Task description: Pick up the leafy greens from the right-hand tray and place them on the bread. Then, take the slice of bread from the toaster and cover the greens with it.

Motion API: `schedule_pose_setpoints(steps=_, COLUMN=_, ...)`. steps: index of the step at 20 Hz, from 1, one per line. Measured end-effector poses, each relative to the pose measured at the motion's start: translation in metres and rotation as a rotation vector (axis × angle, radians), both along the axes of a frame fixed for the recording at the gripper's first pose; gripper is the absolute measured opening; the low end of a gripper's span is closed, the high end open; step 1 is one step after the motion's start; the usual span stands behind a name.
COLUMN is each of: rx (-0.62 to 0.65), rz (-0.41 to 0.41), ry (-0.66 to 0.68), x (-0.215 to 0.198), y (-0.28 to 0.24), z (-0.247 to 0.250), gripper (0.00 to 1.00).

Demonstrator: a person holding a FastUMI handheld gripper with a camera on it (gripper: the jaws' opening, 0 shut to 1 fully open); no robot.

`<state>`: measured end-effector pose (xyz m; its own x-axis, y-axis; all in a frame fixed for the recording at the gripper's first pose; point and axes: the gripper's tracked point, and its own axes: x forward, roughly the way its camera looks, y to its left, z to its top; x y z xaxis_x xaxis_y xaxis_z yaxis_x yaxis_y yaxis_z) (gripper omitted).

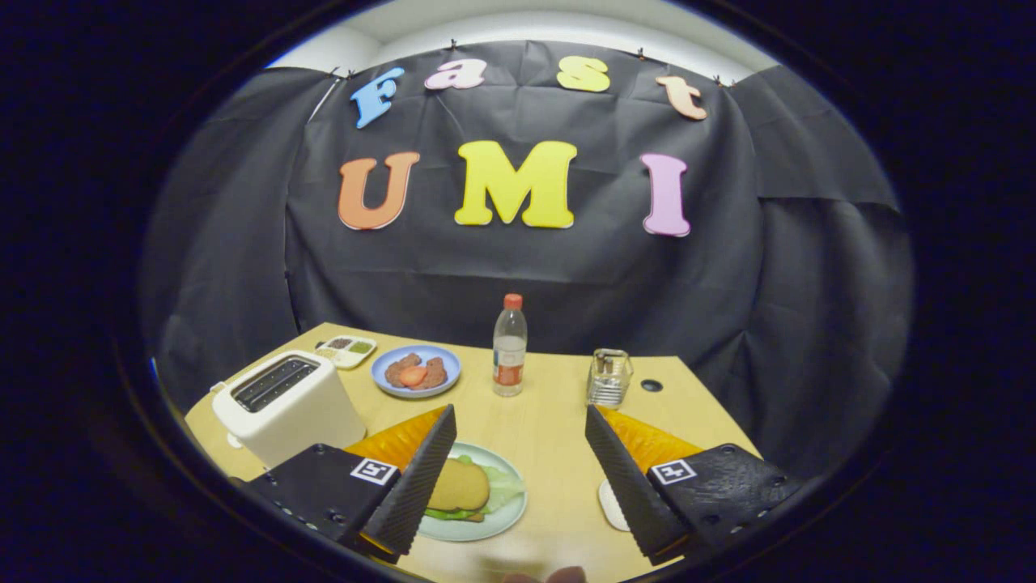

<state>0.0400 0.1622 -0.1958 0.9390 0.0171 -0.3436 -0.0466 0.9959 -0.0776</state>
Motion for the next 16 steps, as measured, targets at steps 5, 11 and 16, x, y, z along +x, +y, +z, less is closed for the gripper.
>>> schedule_pose_setpoints(steps=5, rx=-0.015, rz=0.004, ry=-0.083, x=-0.022, y=-0.012, z=0.073, gripper=0.97)
schedule_pose_setpoints(steps=11, rx=0.011, rz=-0.014, ry=-0.114, x=-0.055, y=-0.017, z=0.118, gripper=0.96)
schedule_pose_setpoints(steps=16, rx=0.056, rz=-0.058, ry=-0.138, x=-0.081, y=-0.026, z=0.136, gripper=0.96)
